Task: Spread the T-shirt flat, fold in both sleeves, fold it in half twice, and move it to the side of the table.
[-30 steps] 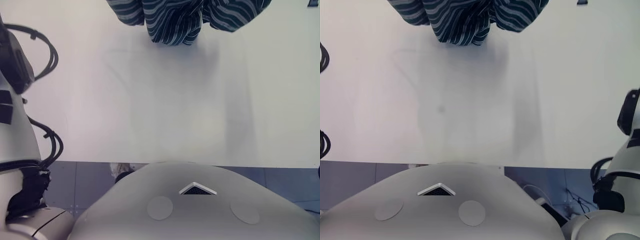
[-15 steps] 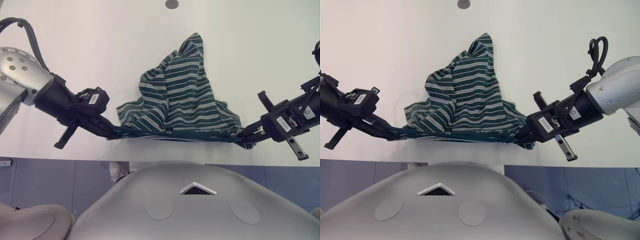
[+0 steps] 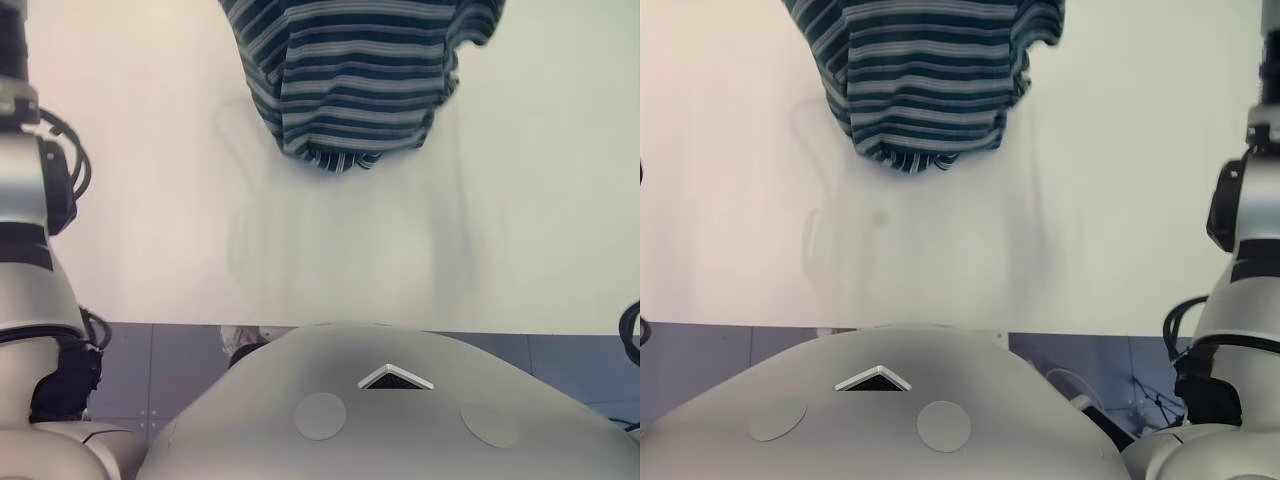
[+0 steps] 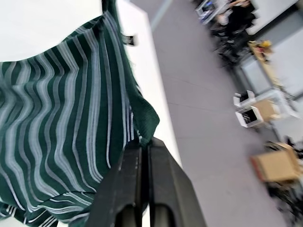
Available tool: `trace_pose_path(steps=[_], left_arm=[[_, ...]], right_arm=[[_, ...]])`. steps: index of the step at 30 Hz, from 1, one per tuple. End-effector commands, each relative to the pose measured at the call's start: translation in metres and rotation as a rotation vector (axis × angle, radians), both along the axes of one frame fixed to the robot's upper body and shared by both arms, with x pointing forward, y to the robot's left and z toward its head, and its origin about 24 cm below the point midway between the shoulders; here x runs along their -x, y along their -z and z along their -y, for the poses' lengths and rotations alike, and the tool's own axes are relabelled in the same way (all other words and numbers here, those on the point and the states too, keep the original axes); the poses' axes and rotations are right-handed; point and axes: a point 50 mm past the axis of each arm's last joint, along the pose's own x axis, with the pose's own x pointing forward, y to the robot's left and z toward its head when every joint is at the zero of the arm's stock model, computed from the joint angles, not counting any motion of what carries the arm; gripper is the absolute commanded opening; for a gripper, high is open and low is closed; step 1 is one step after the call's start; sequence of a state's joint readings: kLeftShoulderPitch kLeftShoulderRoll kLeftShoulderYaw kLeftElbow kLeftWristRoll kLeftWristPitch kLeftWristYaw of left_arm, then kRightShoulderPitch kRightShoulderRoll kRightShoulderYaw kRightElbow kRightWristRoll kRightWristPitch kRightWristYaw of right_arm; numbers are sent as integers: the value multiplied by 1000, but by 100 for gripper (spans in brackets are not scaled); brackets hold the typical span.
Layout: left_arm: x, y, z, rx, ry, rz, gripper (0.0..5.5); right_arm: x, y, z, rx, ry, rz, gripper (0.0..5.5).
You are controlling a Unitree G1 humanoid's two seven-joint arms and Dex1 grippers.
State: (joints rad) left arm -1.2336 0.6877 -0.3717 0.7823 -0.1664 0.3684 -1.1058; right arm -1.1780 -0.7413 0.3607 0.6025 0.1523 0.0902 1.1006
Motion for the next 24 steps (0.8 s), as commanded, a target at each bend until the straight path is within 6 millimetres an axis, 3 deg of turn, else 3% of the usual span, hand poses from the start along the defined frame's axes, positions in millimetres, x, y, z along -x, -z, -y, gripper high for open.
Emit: trace_pose_path(steps=[1,4,9,10,12,16,17,18,20,21,22,24], left_arm=[[-32,-62,14,83,-369,382,1],[-35,-74,22,126,-444,479,1],[-36,-75,23,131,-463,499,1],[-34,-91,26,206,-491,561,1],[-31,-100,26,261,-480,577,1],[-26,-59,12,127,-208,239,1],[-8,-41,-9,86,-46,43,1],[21,-23,-27,67,98,-125,1],[102,28,-21,38,361,-510,1],[131,57,-9,10,410,-625,1],[154,84,-1,-1,437,-707,1],[175,123,1,-43,402,-759,1]], right_arm=[[-40,-56,-7,-93,373,345,0],[-44,-66,-9,-95,474,476,0],[-45,-67,-10,-89,494,509,0],[-44,-80,-9,-38,554,629,0],[-41,-86,-7,58,540,720,0],[-29,-39,9,292,149,414,0],[-5,-13,35,409,-28,221,0],[32,12,50,509,-192,38,0],[111,64,41,606,-515,-318,0],[132,80,26,543,-566,-395,0],[150,97,15,483,-600,-476,0],[172,125,5,412,-597,-574,0]])
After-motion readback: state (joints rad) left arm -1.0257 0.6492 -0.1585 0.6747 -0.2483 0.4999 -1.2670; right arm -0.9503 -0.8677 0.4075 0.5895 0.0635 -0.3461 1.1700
